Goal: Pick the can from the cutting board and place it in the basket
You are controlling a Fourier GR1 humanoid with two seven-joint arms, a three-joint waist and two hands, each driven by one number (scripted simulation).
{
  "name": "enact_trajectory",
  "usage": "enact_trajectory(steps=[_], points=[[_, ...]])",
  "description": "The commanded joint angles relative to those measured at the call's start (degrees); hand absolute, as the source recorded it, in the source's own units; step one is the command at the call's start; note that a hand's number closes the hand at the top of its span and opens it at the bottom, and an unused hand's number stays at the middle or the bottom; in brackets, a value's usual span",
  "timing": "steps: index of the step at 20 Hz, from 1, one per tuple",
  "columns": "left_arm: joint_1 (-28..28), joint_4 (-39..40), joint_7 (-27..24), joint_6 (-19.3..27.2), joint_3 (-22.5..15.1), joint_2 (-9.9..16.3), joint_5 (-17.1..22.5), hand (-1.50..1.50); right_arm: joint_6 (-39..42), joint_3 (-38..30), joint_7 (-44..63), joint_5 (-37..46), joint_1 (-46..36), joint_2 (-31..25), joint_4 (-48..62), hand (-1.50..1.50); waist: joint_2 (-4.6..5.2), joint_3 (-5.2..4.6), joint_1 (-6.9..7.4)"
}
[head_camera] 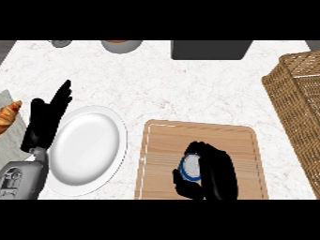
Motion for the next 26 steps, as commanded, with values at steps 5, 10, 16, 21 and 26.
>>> enact_trajectory(steps=[5, 10, 16, 21, 26], points=[[-1.02, 1.35, 0.19, 0.29, -0.26, -0.95, -0.19, 0.0, 22.82, -3.02, -0.72, -0.83, -10.69, -9.81, 8.9, 1.5, 0.61, 0.02, 0.76], [1.49, -0.97, -0.05, 0.48, -0.26, -0.7, -1.06, 0.0, 30.1, -3.06, -2.11, 0.53, -13.67, -13.12, 0.23, 1.5, 0.15, 0.07, -0.2], [0.69, 2.63, -2.36, 1.43, -0.18, -1.89, -2.17, 0.0, 29.32, -10.88, 0.02, -9.23, -13.75, -4.39, -8.86, 1.5, 0.23, 0.07, -0.64], [0.43, 0.06, 0.13, 1.01, -0.09, -1.25, -1.8, 0.0, 25.22, -13.34, 4.42, -13.5, -11.84, 1.79, -23.49, 1.5, -0.13, 0.13, -1.18], [-0.14, 0.28, 0.67, 0.57, -0.83, -1.69, -2.08, 0.0, 31.84, -19.44, 17.13, -16.42, -23.23, 4.09, -34.62, 1.5, 0.01, 0.05, -0.51]])
